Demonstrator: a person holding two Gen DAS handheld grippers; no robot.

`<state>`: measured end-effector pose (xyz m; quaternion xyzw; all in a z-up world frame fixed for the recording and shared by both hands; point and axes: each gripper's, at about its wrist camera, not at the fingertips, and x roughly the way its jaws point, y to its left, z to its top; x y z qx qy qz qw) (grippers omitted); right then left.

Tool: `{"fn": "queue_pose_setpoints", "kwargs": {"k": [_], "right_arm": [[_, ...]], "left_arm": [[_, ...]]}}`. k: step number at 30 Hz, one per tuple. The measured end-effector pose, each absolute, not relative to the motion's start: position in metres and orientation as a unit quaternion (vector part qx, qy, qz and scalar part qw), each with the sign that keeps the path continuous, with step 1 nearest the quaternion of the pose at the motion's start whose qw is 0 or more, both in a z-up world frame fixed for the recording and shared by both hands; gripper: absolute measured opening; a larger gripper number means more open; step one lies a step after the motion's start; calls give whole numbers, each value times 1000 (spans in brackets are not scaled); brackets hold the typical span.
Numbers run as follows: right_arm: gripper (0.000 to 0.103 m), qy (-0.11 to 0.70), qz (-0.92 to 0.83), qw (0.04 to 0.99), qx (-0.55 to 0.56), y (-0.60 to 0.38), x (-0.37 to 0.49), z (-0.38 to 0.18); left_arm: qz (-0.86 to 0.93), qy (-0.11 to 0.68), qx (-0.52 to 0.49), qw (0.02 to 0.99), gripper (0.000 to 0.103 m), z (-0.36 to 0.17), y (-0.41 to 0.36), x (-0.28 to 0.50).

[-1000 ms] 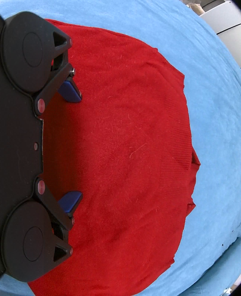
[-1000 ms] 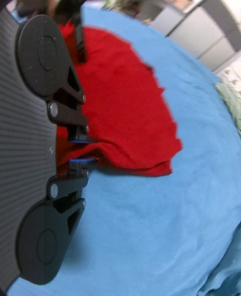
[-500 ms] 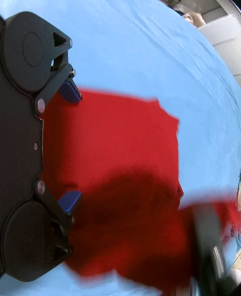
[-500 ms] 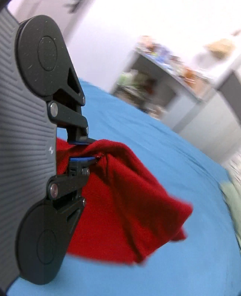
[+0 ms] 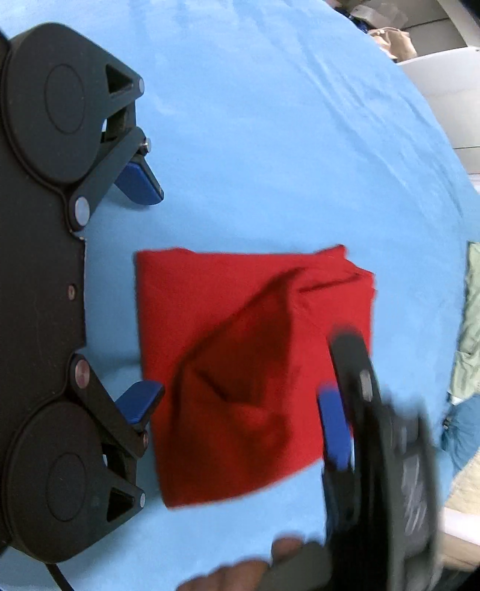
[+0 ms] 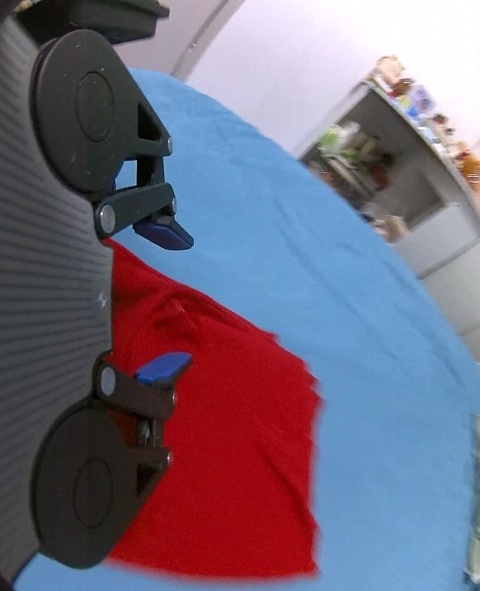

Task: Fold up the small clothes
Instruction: 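Grasp one side of the red sweater with the right gripper and fold it over, then grasp the folded sweater edge with the left gripper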

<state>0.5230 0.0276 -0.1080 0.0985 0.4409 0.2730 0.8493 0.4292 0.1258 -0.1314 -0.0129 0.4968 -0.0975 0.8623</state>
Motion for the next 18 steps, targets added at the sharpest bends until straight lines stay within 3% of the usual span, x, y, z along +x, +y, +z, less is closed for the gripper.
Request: {"fn": "queue_pose_setpoints", "kwargs": {"k": [4,11,18], "right_arm": [[98,391,185,899,66,-27,476,-78],[98,438,71,895,46,-73,395,-128],[98,444,23,890,101,-71,373,-164]], "left_arm": [[-113,479,-30,870,102,-112,121,432],[-124,475,-37,870,101,-119,94,456],[-97,481,-35,871,88,-138,58,476]]}}
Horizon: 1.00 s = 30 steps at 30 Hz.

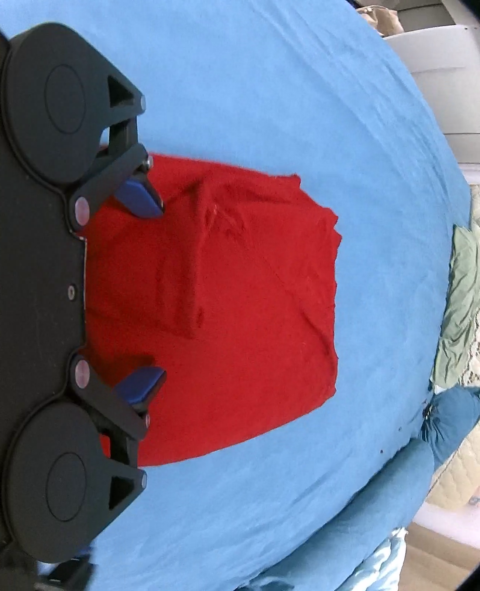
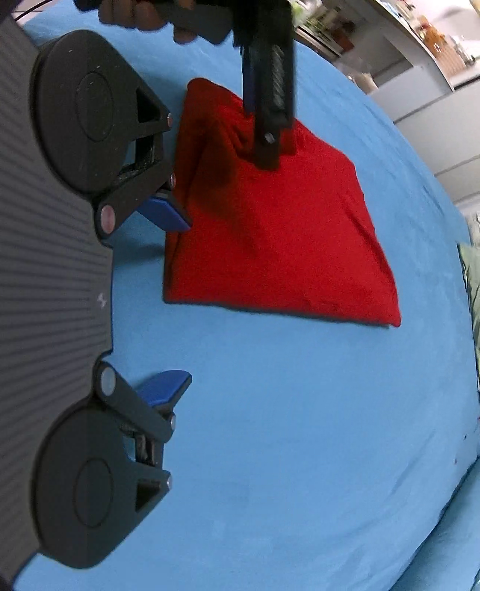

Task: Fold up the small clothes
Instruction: 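Grasp the folded sweater edge with the left gripper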

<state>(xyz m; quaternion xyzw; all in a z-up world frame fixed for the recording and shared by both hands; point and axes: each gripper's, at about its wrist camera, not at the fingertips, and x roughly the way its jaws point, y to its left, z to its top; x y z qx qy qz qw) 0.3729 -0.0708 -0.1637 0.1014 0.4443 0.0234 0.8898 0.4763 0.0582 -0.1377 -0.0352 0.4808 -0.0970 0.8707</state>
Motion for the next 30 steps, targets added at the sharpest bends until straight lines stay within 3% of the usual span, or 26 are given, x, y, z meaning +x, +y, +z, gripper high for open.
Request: {"fn": "queue_pose_setpoints", "kwargs": {"k": [3,5,7,8,18,30], "right_arm": [[98,444,21,891,95,-62,369,-169],[98,449,28,889,85,-60,365,-173],[98,454,36,887,75,-53,367,-176],[98,455,39,887,71,-50,367,-176],[98,450,42,891,50,-43,365,-177],[97,425,20,905,24,-26,368,-177]], "left_arm": [[-71,486,-16,871,83,-142,53,480],[-62,486,-13,872,73,-143,54,480],[-56,485,-16,872,55,-139,63,477],[-52,486,-21,872,53,-136,71,475],[-37,495,-108,861,51,-140,136,440],[-19,498,-60,865,47,-123,117,434]]}}
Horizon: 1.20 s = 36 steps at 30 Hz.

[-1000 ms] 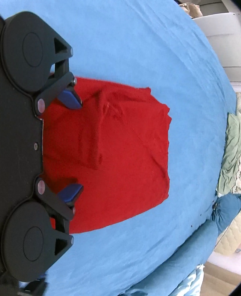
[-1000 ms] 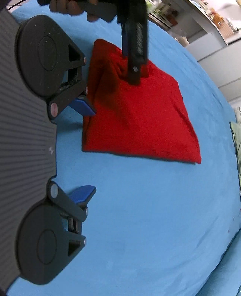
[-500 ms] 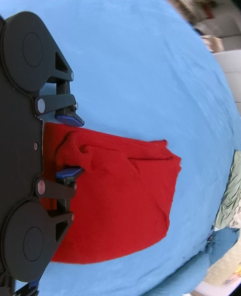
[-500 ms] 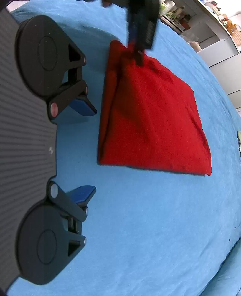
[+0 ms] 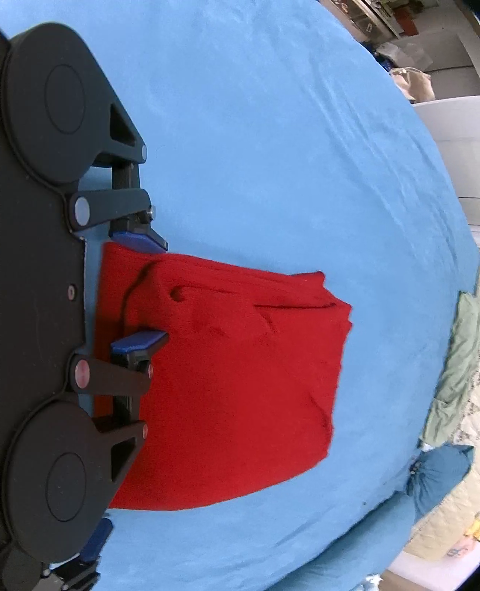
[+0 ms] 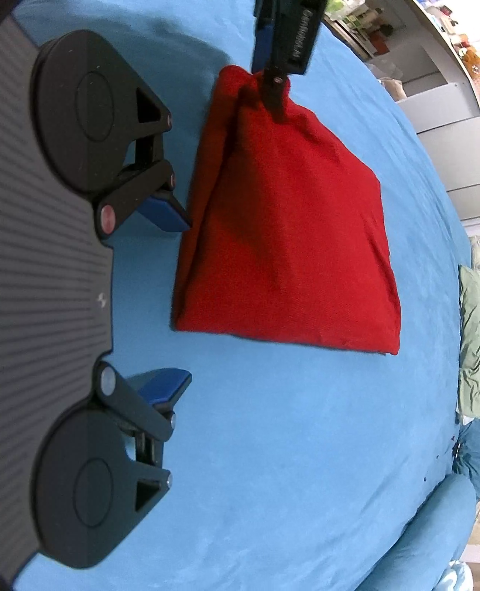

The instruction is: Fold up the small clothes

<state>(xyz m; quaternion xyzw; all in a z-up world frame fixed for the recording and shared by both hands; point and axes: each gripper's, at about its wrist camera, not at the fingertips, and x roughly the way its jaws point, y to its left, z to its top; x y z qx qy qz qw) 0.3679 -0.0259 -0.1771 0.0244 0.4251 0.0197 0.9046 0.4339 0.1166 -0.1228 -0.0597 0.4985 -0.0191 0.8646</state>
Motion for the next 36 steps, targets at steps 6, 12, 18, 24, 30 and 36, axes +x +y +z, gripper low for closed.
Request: {"fn": "queue_pose_setpoints", "kwargs": {"k": [6,12,18,24,30,36], "right_arm": [[97,421,20,907,25,-25,368,-176],[97,424,23,905,19,-19,368,-179],[97,422,6,905,47,-24,375,-182],[97,416,-9,909,39,-18,382,-189],[96,400,-24,916,23,-12,380,-193],[81,365,-118,923,13,-27,372,-177]], "left_arm": [[-29,505,-61,861,22,-125,112,434],[-11,512,-109,852,17,-133,123,448],[-20,502,-111,857,7,-123,122,447],[-20,485,-145,862,7,-106,131,439],[-25,467,-155,870,7,-92,131,437],[-11,473,-173,864,6,-97,137,428]]}}
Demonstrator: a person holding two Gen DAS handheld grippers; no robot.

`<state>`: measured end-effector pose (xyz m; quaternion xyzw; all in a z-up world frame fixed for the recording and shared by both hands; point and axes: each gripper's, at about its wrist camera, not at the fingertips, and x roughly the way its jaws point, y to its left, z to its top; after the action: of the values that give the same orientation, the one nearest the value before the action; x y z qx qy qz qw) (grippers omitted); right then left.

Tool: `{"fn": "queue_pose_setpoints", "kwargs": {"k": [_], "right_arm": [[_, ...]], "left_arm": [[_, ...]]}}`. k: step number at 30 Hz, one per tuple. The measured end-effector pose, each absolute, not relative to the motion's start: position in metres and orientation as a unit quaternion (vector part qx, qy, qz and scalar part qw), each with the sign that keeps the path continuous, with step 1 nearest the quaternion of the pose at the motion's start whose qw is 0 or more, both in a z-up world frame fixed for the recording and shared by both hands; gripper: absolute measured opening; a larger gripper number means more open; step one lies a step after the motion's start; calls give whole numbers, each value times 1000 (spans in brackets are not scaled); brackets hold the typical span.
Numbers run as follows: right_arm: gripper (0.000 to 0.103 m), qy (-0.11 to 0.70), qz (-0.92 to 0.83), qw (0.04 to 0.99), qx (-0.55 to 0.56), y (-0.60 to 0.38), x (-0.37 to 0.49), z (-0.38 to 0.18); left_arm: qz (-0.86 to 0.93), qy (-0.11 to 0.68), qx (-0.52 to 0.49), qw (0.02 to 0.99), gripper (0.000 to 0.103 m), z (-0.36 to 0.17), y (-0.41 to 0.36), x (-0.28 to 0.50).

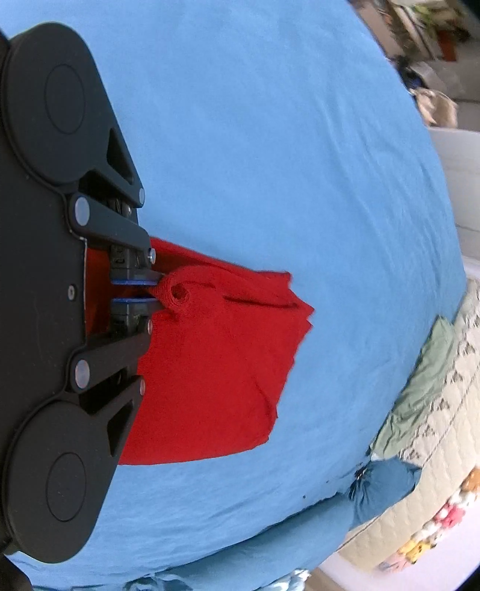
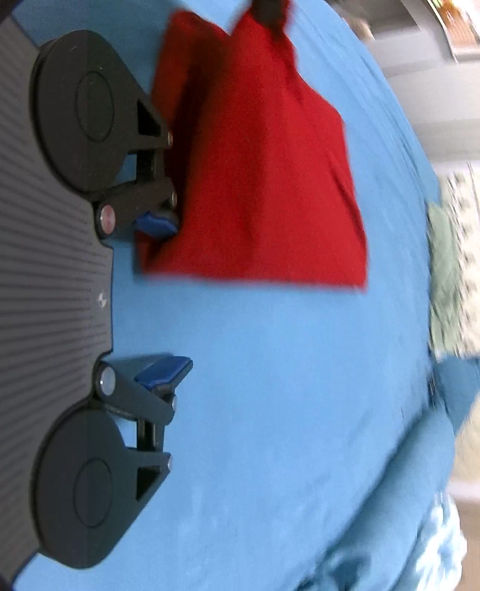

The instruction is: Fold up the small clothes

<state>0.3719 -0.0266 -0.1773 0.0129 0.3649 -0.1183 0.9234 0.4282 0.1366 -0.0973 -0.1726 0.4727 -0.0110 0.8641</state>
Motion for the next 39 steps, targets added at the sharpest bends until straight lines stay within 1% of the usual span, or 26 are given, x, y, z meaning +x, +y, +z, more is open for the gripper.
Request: {"fn": "queue_pose_setpoints", "kwargs": {"k": [3,5,7,10,11,14,15,16,17,18,20,21,22,24,27,29,30,31,32,34,36,37,38,39], "right_arm": [[81,369,-110,923,9,-35,367,-179],[81,380,-96,919,-27,-35,369,-189],[81,386,-84,918,-28,-38,370,-192],[81,399,-61,915,-8,-49,377,-190],[82,403,-50,914,-6,-51,377,-189],[84,417,-4,909,0,-60,381,-177],[84,419,11,908,3,-64,381,-171],[85,421,23,907,7,-66,380,-165],[87,423,35,905,16,-69,378,-156],[89,421,47,905,28,-74,379,-145],[103,416,64,906,47,-81,383,-126],[103,412,70,907,56,-85,389,-115],[103,409,76,907,64,-87,395,-108],[103,417,85,901,81,-93,418,-101],[103,466,87,872,121,-99,465,-116],[103,484,85,856,163,-105,493,-134],[103,489,81,850,180,-106,503,-142],[103,493,77,844,193,-106,508,-151],[96,499,77,838,206,-107,517,-159],[88,509,78,828,223,-104,529,-172],[88,505,71,829,231,-101,535,-180],[88,498,70,832,235,-99,536,-182],[85,495,70,833,237,-98,536,-183],[77,491,71,835,236,-95,536,-183]], "left_arm": [[4,482,-164,861,6,-111,135,417],[15,491,-151,858,6,-130,133,412],[23,501,-158,851,7,-147,135,409],[22,494,-149,856,7,-149,133,406],[19,493,-140,859,8,-146,131,405],[3,479,-113,870,18,-129,128,401],[0,473,-99,875,30,-121,127,400],[3,465,-82,882,50,-112,126,399],[4,452,-68,889,60,-104,126,400],[2,438,-59,897,75,-96,127,401],[-15,419,-46,907,89,-82,129,411],[-28,418,-43,907,98,-78,130,423],[-38,419,-45,906,99,-78,131,434],[-63,444,-64,891,99,-85,136,463],[-83,471,-115,871,96,-108,145,501],[-87,484,-133,861,89,-123,148,519],[-91,490,-138,856,81,-132,149,528],[-95,495,-141,852,76,-138,149,534],[-97,499,-144,849,75,-142,150,538],[-104,505,-153,843,75,-153,153,540],[-109,506,-156,841,75,-156,155,540],[-113,507,-157,840,71,-157,154,540],[-116,509,-158,838,65,-155,153,541],[-125,511,-166,834,47,-155,152,542]]}}
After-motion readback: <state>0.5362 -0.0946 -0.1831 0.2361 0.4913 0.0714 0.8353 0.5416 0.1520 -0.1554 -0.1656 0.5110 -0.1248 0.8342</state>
